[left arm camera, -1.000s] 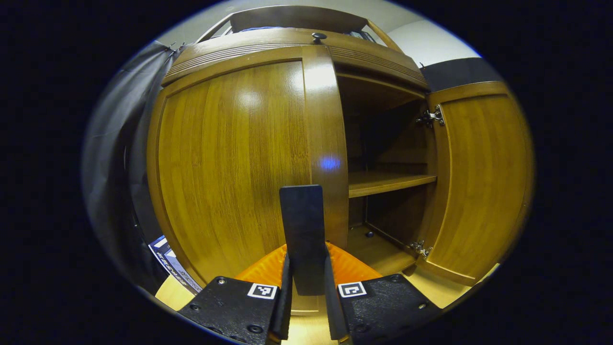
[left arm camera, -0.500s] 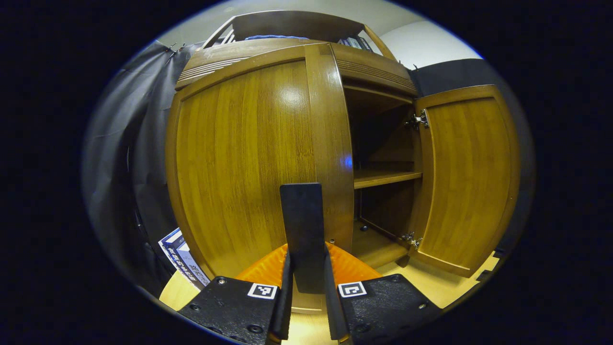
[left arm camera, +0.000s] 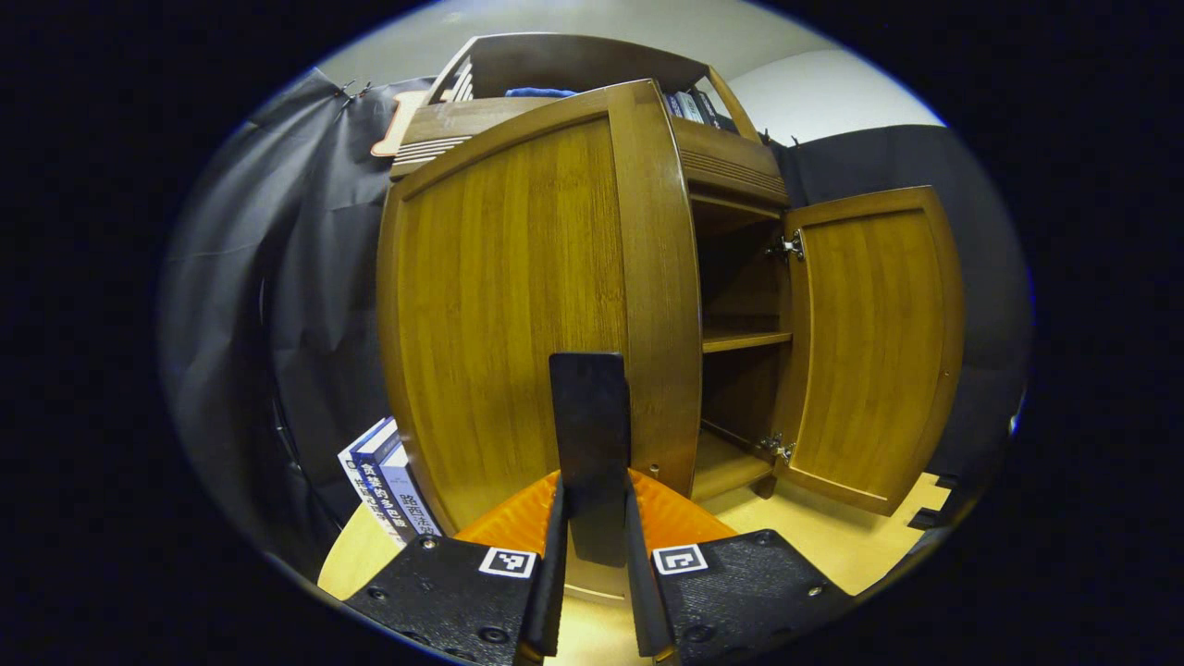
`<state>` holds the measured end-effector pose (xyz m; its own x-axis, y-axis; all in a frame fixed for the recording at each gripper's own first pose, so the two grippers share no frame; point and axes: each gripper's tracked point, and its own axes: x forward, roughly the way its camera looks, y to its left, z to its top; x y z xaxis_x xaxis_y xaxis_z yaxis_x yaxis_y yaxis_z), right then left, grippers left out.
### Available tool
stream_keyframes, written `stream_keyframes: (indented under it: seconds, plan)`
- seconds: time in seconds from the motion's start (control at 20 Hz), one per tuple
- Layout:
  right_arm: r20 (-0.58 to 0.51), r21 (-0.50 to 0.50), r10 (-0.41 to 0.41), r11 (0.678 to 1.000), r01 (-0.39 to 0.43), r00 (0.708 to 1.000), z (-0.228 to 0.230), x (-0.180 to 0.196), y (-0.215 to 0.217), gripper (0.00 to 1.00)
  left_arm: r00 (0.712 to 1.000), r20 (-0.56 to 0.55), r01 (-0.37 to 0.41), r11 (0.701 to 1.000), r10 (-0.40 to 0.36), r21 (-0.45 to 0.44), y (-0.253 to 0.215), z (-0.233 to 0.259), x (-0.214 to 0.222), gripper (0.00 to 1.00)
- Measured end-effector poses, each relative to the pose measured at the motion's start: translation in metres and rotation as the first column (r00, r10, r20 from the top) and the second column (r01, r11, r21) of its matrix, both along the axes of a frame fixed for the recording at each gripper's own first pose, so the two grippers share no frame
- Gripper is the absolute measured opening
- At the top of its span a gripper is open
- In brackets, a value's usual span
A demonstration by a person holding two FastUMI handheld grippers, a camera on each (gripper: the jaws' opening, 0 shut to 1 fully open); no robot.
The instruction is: Open the right door of the double-door shoe cabinet with the right hand, and open the left door with the left hand.
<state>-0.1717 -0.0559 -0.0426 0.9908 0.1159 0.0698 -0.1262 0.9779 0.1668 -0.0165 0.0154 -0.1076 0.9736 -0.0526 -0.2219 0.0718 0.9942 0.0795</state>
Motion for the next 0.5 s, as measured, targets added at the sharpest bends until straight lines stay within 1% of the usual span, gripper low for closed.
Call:
stream_keyframes:
  seconds: [0.05, 0.1, 0.15, 0.25, 0.3, 0.4, 0.45, 0.5]
  plan:
    - [-0.007, 0.001, -0.001, 1.000, 0.001, 1.000, -0.002, 0.001, 0.000, 0.96, 1.000, 0.011, -0.008, 1.000, 0.008, -0.004, 0.004, 0.002, -0.006, 0.33]
    - [-0.011, 0.003, -0.002, 1.000, 0.002, 1.000, -0.004, 0.001, 0.001, 1.00, 1.000, 0.016, -0.016, 1.000, 0.016, -0.006, 0.009, 0.004, -0.011, 0.32]
    - [-0.014, -0.004, -0.003, 1.000, 0.003, 1.000, -0.005, 0.003, 0.003, 1.00, 0.999, 0.022, -0.023, 1.000, 0.023, -0.010, 0.013, 0.004, -0.017, 0.33]
    - [-0.013, -0.021, -0.005, 1.000, 0.005, 1.000, -0.006, 0.004, 0.009, 1.00, 0.999, 0.030, -0.041, 0.999, 0.041, -0.015, 0.024, 0.008, -0.028, 0.31]
    - [-0.012, -0.028, 0.001, 1.000, -0.002, 1.000, -0.006, 0.004, 0.014, 1.00, 0.998, 0.033, -0.049, 0.999, 0.050, -0.016, 0.028, 0.008, -0.033, 0.29]
    - [-0.013, -0.032, 0.026, 0.999, -0.026, 1.000, -0.007, 0.004, 0.026, 1.00, 0.997, 0.042, -0.057, 0.998, 0.058, -0.009, 0.037, 0.011, -0.040, 0.29]
    - [-0.014, -0.031, 0.038, 0.999, -0.039, 0.999, -0.006, 0.004, 0.031, 1.00, 0.997, 0.045, -0.058, 0.998, 0.059, -0.008, 0.041, 0.012, -0.043, 0.28]
    - [-0.015, -0.029, 0.047, 0.998, -0.048, 0.999, -0.007, 0.004, 0.034, 0.97, 0.997, 0.046, -0.062, 0.998, 0.063, -0.017, 0.044, 0.014, -0.047, 0.28]
